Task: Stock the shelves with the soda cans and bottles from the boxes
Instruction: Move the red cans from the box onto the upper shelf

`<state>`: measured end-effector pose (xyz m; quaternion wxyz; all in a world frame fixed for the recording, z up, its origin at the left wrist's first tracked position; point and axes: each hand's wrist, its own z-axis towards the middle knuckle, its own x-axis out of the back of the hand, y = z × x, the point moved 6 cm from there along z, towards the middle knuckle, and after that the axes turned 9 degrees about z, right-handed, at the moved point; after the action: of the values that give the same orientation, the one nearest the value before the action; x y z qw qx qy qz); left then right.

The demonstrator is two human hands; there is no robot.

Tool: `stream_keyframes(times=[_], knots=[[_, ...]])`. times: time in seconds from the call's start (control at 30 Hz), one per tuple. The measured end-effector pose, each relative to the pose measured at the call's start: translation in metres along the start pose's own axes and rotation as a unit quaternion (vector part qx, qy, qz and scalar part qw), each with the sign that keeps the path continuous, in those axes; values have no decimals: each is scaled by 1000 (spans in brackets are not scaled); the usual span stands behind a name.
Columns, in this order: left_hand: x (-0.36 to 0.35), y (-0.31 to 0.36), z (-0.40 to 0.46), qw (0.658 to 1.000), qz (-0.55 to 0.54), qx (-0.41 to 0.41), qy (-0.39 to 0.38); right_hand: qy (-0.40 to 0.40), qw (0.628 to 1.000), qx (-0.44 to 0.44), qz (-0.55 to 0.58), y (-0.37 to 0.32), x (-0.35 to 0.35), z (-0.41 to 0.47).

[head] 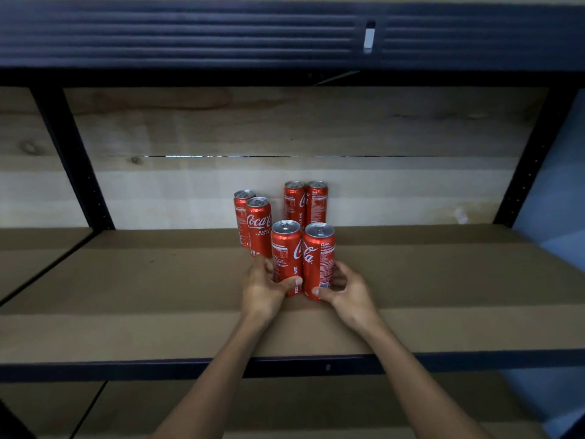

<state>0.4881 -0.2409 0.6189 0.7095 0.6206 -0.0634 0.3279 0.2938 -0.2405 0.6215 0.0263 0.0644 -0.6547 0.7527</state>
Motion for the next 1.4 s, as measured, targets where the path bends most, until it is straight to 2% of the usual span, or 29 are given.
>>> stream_keyframes(times=[0.2,0.4,0.57,0.77,0.9,1.1,1.4], knots=[[-18,2,43,998,24,9,65,44,999,4,17,7,-19,52],[-20,-9,55,996,52,-1,67,77,996,34,2,27,-27,94],[4,-31,60,992,-7,7,123,92,995,23,-10,57,-32,126],[-2,-50,89,996,-71,24,47,99,994,27,-22,46,-32,123],[-4,-43,87,994,-103,16,28,105,994,22,-28,48,-32,126],[-4,-28,82,997,-7,21,80,110,993,11,-40,36,-33,125],[-13,-25,97,987,82,69,121,113,989,9,-94,27,-34,130]])
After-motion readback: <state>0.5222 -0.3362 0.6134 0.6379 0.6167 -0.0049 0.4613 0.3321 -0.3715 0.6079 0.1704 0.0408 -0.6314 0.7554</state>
